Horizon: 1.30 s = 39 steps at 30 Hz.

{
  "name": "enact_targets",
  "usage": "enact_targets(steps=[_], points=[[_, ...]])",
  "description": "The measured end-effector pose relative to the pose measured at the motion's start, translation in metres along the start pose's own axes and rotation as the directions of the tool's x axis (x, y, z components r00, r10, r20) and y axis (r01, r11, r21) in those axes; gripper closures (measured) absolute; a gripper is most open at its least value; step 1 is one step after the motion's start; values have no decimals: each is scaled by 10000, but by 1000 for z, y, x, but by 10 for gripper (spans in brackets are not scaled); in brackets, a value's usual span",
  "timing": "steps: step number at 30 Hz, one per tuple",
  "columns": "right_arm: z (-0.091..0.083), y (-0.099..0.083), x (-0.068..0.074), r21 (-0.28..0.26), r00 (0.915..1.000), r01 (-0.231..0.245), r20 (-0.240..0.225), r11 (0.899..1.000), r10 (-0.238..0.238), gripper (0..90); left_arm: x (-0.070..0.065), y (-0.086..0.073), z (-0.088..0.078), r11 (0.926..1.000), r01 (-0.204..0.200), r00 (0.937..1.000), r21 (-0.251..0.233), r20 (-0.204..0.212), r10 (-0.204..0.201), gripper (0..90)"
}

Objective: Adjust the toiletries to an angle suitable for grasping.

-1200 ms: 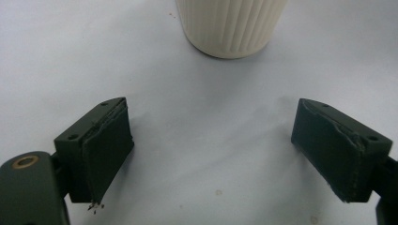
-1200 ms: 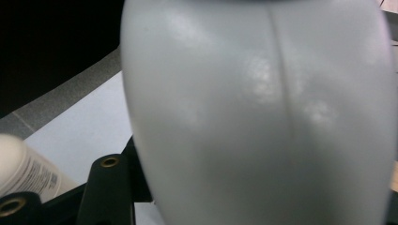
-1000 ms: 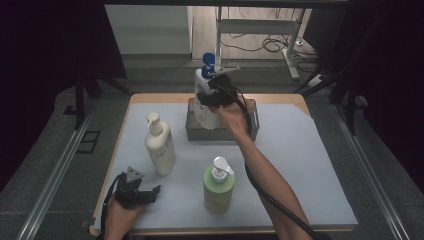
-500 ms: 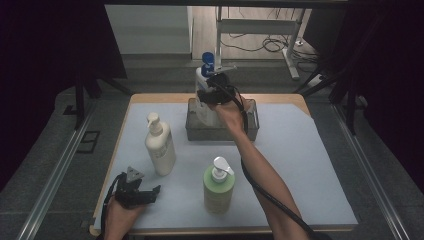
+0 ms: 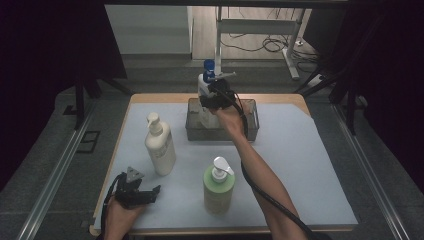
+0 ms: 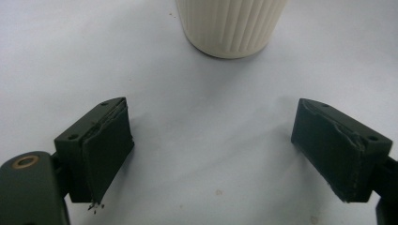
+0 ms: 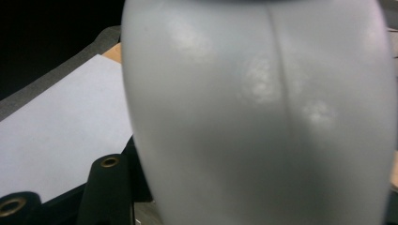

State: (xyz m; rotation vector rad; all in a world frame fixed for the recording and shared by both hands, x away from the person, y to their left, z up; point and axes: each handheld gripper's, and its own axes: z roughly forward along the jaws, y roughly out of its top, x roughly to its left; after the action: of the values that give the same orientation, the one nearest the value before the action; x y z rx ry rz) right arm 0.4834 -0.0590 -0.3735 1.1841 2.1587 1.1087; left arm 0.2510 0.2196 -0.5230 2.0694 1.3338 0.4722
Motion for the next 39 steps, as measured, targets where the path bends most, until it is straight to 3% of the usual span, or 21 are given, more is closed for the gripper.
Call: enact_targets(steps=[19, 26, 39], points=[[16, -30, 4, 340, 9999, -1, -117, 9994, 5, 415, 0, 0, 0, 10000, -2, 10000, -4, 9, 2, 122], [14, -32, 6, 291, 9999, 102, -83, 9995, -99, 407, 0, 0, 0, 10000, 0, 10000, -1, 3, 0, 121], [12, -30, 0, 496, 9986, 291, -447, 9983, -269, 375, 0, 0, 0, 10000, -6, 10000, 5, 1, 6, 122]])
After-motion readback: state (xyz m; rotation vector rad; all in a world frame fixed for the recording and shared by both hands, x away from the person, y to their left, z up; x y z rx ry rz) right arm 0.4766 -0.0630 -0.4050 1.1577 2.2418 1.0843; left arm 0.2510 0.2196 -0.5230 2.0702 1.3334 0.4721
